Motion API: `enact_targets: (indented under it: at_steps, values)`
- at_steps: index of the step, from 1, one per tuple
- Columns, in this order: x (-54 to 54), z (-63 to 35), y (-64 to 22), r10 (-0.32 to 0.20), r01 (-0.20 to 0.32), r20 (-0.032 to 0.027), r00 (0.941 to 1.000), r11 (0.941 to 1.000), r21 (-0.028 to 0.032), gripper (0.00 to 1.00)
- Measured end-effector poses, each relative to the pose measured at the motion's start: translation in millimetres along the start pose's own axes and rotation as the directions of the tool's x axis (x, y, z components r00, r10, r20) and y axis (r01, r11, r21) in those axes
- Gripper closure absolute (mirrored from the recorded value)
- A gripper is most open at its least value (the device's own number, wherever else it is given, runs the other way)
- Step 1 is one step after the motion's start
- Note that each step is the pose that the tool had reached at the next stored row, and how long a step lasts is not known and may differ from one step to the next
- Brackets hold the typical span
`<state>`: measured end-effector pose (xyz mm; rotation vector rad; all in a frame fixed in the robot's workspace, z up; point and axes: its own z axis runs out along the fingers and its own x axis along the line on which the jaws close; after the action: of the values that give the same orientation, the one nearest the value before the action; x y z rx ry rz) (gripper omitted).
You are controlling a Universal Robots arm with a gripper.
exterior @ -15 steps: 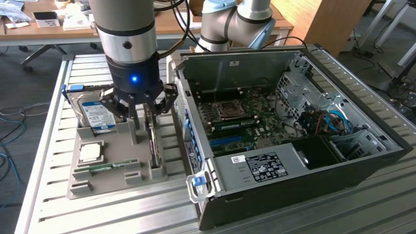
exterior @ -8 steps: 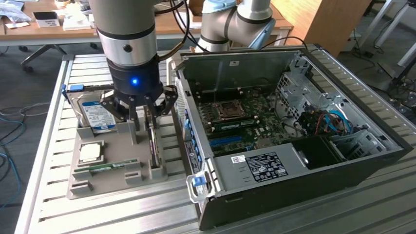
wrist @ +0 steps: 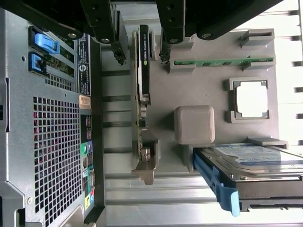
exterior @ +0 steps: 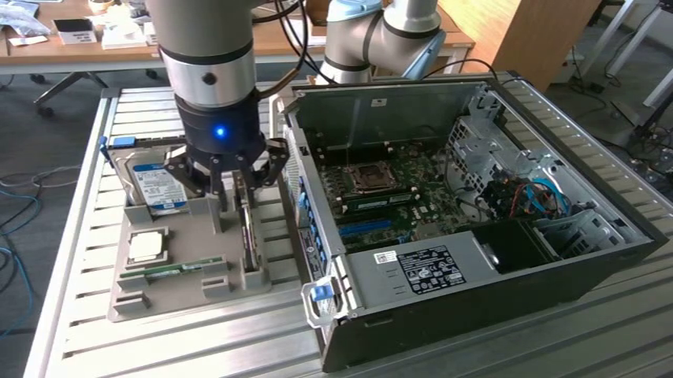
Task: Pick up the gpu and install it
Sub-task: 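Pick up the gpu and move the gpu toward the slot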
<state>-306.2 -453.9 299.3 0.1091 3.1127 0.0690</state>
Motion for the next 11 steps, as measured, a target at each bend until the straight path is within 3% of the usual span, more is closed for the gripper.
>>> enact_targets:
  at_steps: [11]
  values:
    - [-1.5, 0.4, 0.1, 0.0, 0.0, 0.0, 1.0, 1.0, 0.0, 0.58]
